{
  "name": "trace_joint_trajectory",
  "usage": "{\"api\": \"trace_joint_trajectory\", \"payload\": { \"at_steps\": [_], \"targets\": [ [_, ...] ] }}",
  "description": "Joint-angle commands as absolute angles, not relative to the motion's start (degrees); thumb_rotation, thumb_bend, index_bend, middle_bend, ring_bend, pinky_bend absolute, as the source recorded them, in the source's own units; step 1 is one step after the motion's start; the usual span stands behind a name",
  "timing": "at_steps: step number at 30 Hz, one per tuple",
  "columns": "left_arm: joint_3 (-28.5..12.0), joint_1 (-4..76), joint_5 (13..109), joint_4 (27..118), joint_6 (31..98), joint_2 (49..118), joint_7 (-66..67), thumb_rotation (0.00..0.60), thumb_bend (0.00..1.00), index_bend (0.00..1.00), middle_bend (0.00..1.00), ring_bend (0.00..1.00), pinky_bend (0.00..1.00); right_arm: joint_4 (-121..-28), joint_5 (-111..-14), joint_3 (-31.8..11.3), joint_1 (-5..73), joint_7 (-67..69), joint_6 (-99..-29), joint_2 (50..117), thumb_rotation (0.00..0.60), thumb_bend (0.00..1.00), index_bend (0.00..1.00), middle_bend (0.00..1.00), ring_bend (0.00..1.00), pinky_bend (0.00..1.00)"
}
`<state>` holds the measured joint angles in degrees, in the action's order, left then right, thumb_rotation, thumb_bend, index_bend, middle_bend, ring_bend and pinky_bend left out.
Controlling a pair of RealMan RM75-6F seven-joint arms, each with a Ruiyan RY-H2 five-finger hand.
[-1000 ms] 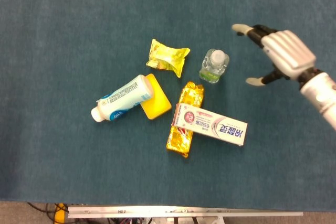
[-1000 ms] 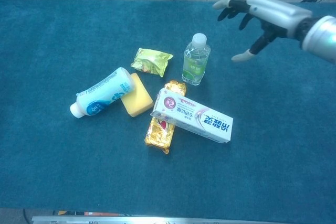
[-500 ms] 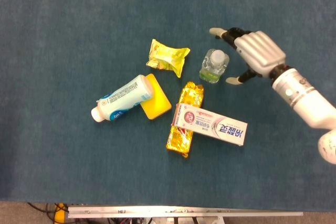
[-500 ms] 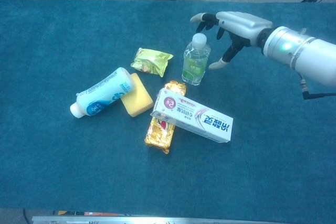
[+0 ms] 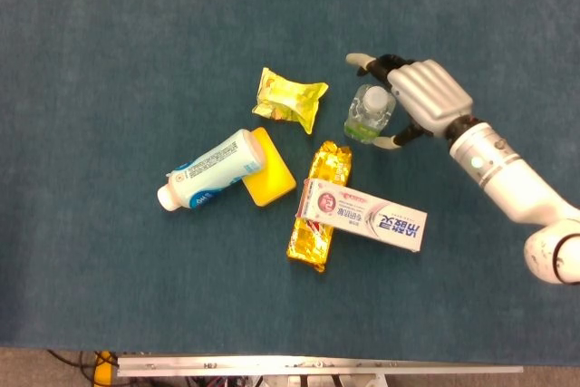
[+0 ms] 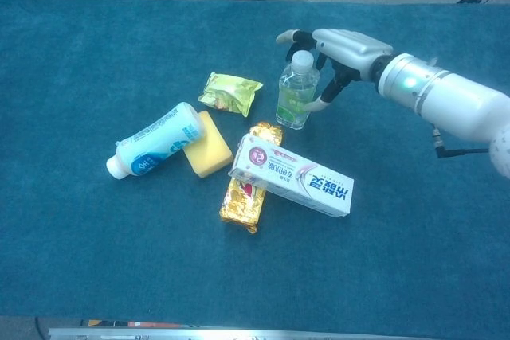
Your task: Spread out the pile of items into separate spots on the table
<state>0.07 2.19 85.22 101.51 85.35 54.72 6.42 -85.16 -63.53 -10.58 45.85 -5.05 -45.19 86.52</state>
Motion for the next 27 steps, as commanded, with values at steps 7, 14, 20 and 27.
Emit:
{"api": "trace_joint_trajectory", "payload": {
  "at_steps": [7,14,20,27],
  "targets": [
    [0.0,2.1,85.2,101.1,85.4,54.7,5.9,0.600,0.37,0.33,0.21,0.13,0.24,-83.1,-63.6,-11.2,45.6,-4.5,-47.6,89.9,0.600,0.09,0.46,0.41,0.40,0.64],
    [0.0,2.0,85.4,100.6,85.4,54.9,5.3,0.600,0.37,0.33,0.21,0.14,0.24,-82.5,-63.7,-12.2,44.9,-3.6,-49.7,90.8,0.600,0.10,0.52,0.46,0.47,0.72],
    [0.0,2.1,85.3,100.3,85.2,55.1,5.1,0.600,0.37,0.33,0.21,0.14,0.24,-82.1,-62.9,-12.2,44.6,-4.2,-50.0,90.8,0.600,0.10,0.56,0.50,0.52,0.76],
    [0.0,2.0,85.2,100.0,85.1,55.1,4.9,0.600,0.37,0.33,0.21,0.14,0.24,-82.0,-62.3,-12.6,44.4,-4.6,-50.1,90.3,0.600,0.10,0.58,0.51,0.53,0.78]
  ]
}}
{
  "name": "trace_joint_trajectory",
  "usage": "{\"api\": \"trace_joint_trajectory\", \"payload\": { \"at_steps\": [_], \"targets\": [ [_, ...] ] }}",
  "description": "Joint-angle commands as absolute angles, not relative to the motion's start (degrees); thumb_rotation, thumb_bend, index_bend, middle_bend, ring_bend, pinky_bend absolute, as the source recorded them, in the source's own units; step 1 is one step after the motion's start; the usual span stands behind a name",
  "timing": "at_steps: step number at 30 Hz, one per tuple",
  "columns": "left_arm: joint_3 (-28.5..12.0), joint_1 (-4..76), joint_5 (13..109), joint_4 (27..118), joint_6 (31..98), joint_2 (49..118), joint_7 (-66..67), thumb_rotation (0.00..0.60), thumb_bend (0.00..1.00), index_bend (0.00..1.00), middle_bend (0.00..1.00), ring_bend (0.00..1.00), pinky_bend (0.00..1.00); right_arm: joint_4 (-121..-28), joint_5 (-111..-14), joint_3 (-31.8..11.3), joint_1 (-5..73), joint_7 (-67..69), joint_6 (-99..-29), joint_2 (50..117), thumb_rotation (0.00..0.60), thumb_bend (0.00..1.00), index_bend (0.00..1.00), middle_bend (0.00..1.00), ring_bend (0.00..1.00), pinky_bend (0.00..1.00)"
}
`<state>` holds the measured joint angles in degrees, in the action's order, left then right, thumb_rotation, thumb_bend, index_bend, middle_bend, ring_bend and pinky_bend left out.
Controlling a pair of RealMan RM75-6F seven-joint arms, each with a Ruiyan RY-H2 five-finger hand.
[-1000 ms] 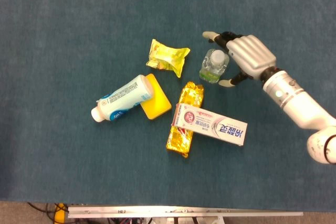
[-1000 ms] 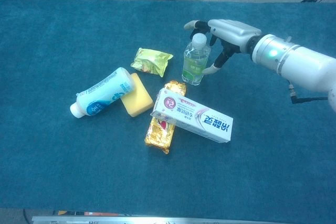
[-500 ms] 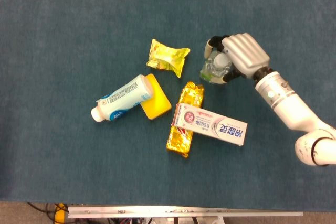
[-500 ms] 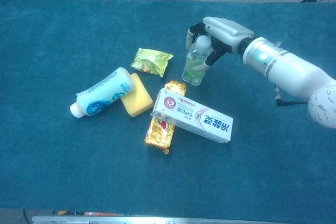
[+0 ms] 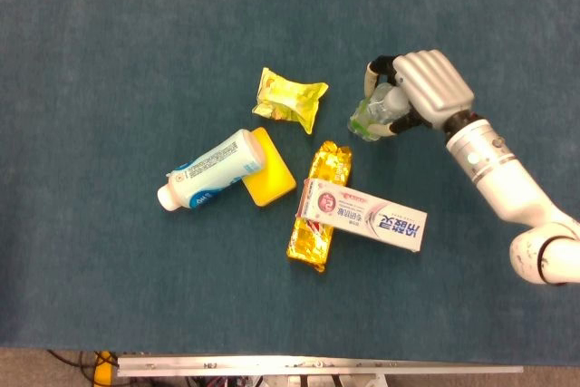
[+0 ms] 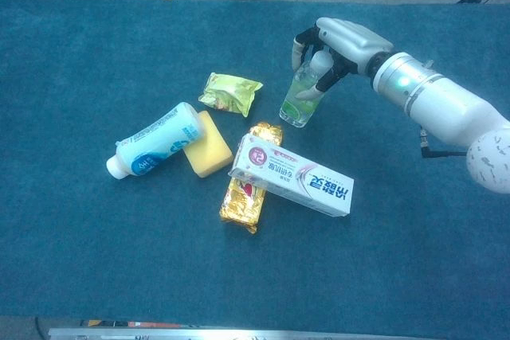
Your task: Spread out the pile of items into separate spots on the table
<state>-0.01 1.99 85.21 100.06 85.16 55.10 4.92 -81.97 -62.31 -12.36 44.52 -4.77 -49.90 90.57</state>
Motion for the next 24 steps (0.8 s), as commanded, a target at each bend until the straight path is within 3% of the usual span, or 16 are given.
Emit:
{"api": "trace_joint_trajectory", "payload": {
  "at_steps": [1,24],
  "targets": [
    [-0.1,2.0,85.2,100.0,85.1,55.1,4.9,0.600,0.37,0.33,0.21,0.14,0.24,-82.0,-62.3,-12.7,44.3,-4.5,-50.3,90.2,0.600,0.10,0.58,0.51,0.54,0.78],
    [-0.1,3.0,85.0,99.6,83.2,55.9,5.2,0.600,0.37,0.33,0.21,0.14,0.24,-79.8,-62.0,-10.9,42.8,-14.6,-51.7,81.5,0.600,0.10,0.58,0.52,0.55,0.79]
  ]
}}
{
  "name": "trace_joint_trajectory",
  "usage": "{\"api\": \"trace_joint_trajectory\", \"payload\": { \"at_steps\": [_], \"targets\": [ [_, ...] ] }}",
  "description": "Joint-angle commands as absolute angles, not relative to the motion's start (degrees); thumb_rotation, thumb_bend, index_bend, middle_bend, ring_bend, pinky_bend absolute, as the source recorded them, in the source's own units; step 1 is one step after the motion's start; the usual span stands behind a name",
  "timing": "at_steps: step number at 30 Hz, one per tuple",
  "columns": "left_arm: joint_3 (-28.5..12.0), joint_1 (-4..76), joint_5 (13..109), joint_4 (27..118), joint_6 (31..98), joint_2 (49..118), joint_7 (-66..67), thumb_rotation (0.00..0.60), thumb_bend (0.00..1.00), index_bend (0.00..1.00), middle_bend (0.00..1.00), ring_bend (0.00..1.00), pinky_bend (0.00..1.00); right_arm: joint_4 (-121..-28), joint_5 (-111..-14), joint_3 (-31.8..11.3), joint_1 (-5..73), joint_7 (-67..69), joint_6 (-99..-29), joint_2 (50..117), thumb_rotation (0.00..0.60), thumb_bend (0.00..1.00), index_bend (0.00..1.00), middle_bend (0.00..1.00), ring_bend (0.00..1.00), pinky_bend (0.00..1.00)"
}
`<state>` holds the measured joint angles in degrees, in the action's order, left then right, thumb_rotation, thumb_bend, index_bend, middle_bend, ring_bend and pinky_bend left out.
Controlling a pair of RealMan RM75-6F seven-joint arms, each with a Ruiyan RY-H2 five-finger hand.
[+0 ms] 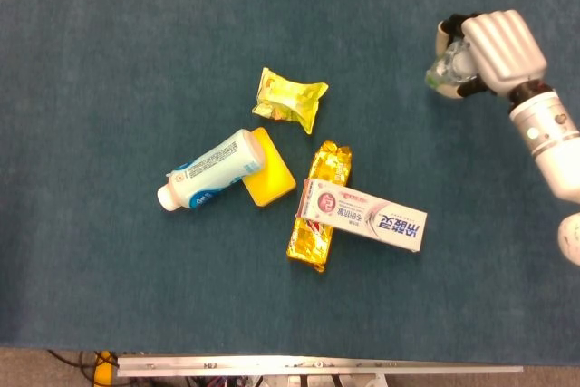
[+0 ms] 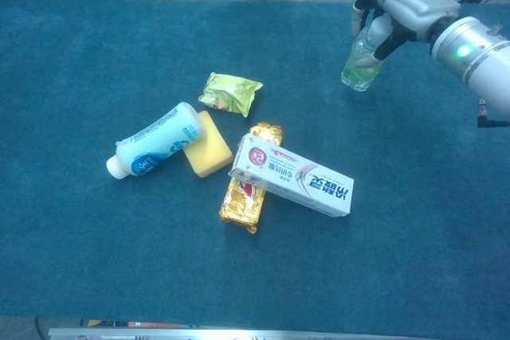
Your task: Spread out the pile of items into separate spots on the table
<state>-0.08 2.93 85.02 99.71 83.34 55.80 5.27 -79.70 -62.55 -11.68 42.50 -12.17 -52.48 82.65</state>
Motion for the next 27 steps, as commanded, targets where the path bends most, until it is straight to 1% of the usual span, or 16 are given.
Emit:
{"api": "trace_joint_trajectory", "payload": {
  "at_steps": [1,8,15,19,21,22,24,26,27],
  "targets": [
    [-0.1,3.1,85.0,99.6,83.1,56.0,5.2,0.600,0.37,0.33,0.21,0.14,0.24,-79.8,-61.9,-10.7,43.0,-15.4,-51.6,81.4,0.600,0.10,0.58,0.52,0.55,0.79],
    [0.1,3.1,85.5,99.3,83.1,56.0,4.4,0.600,0.37,0.33,0.21,0.14,0.24,-79.0,-59.3,-10.3,44.8,-23.1,-51.3,82.1,0.600,0.10,0.58,0.52,0.55,0.75],
    [0.2,3.2,86.2,99.0,83.3,56.0,3.4,0.600,0.37,0.33,0.21,0.14,0.24,-76.9,-58.1,-10.0,47.4,-30.3,-51.6,85.0,0.600,0.10,0.58,0.51,0.51,0.70],
    [0.3,3.0,86.8,98.9,83.9,56.0,2.9,0.600,0.37,0.33,0.21,0.14,0.24,-75.6,-56.5,-9.7,49.4,-35.8,-51.4,86.9,0.600,0.10,0.58,0.50,0.48,0.65],
    [0.4,2.9,86.9,98.8,84.1,56.0,2.7,0.600,0.37,0.33,0.21,0.14,0.24,-75.2,-55.1,-9.6,50.1,-38.1,-51.1,87.6,0.600,0.10,0.58,0.49,0.46,0.61],
    [0.4,2.8,86.9,98.7,84.2,56.0,2.6,0.600,0.37,0.33,0.21,0.14,0.24,-75.2,-54.4,-9.6,50.5,-39.1,-50.9,87.8,0.600,0.10,0.58,0.47,0.43,0.57],
    [0.4,2.8,86.9,98.6,84.3,56.1,2.5,0.600,0.37,0.33,0.21,0.14,0.24,-75.1,-52.9,-9.7,51.0,-40.8,-51.0,88.2,0.600,0.10,0.54,0.44,0.37,0.49],
    [0.3,2.7,87.0,98.5,84.5,56.1,2.2,0.600,0.37,0.33,0.21,0.14,0.24,-75.1,-51.1,-10.2,51.6,-42.5,-51.6,88.9,0.600,0.10,0.46,0.42,0.33,0.44],
    [0.3,2.7,87.2,98.4,84.6,56.2,2.1,0.600,0.37,0.33,0.21,0.14,0.24,-75.2,-50.3,-10.5,51.9,-43.3,-52.0,89.3,0.600,0.10,0.40,0.40,0.31,0.41]
  ]
}}
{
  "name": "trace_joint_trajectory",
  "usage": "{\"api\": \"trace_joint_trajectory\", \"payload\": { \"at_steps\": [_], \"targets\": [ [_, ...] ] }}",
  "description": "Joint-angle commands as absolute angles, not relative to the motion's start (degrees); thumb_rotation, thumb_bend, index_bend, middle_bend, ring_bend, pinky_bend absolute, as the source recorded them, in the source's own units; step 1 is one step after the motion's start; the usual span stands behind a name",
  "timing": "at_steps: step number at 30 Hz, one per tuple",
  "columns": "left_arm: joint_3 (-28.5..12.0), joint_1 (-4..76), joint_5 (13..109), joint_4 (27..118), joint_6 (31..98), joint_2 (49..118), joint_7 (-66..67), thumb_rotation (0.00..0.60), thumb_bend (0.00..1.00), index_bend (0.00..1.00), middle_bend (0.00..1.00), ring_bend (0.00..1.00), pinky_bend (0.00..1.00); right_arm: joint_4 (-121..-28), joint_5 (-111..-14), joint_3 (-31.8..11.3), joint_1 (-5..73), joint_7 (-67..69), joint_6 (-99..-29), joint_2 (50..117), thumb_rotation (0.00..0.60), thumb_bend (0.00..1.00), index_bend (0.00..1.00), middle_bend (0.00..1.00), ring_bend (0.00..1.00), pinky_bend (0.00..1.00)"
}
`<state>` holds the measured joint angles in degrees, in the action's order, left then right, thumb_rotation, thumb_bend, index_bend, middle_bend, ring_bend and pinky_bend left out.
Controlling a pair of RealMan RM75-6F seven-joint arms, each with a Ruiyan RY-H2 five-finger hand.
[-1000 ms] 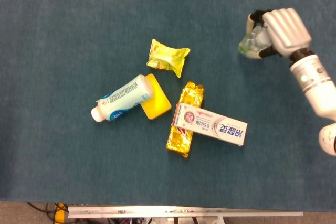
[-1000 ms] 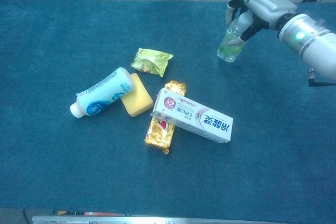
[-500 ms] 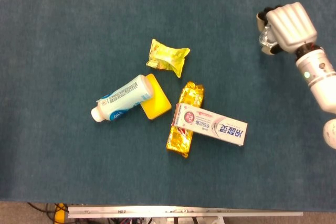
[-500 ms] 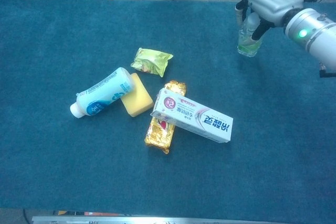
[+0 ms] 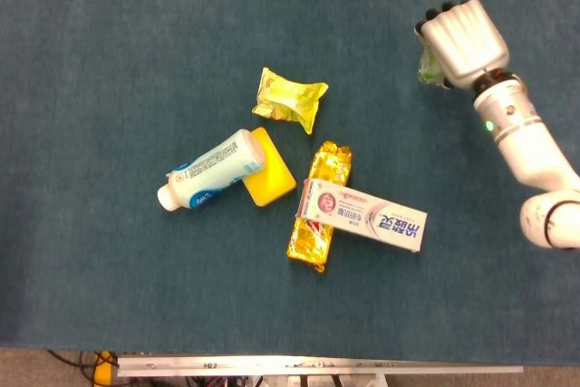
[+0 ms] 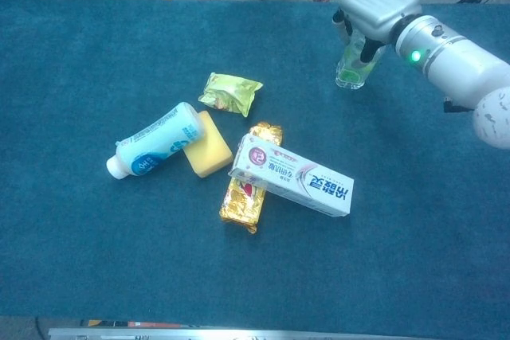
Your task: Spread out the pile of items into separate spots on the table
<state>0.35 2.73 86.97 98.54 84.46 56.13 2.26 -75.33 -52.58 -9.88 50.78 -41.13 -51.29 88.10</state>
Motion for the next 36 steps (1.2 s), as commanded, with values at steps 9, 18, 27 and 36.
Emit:
{"api": "trace_joint_trajectory", "payload": {
  "at_steps": [9,18,27,36],
  "targets": [
    [0.3,2.3,87.5,98.2,85.6,55.9,1.6,0.600,0.37,0.33,0.21,0.13,0.24,-76.7,-52.3,-11.6,52.1,-40.5,-54.9,90.4,0.600,0.10,0.26,0.32,0.20,0.35],
    [0.2,1.8,87.5,98.3,86.5,55.4,1.4,0.600,0.37,0.33,0.21,0.13,0.24,-85.9,-56.7,-13.7,49.6,-32.1,-57.5,84.5,0.600,0.10,0.26,0.32,0.20,0.35],
    [0.4,1.5,87.4,98.7,86.5,55.2,1.7,0.600,0.37,0.33,0.21,0.13,0.24,-96.7,-61.1,-11.9,48.4,-24.4,-52.6,78.3,0.600,0.05,0.26,0.32,0.20,0.35],
    [0.7,0.5,87.1,99.3,87.4,54.3,1.9,0.600,0.37,0.33,0.21,0.13,0.24,-104.3,-66.5,-8.7,48.0,-20.0,-48.9,75.0,0.600,0.00,0.26,0.32,0.20,0.36]
  ]
}}
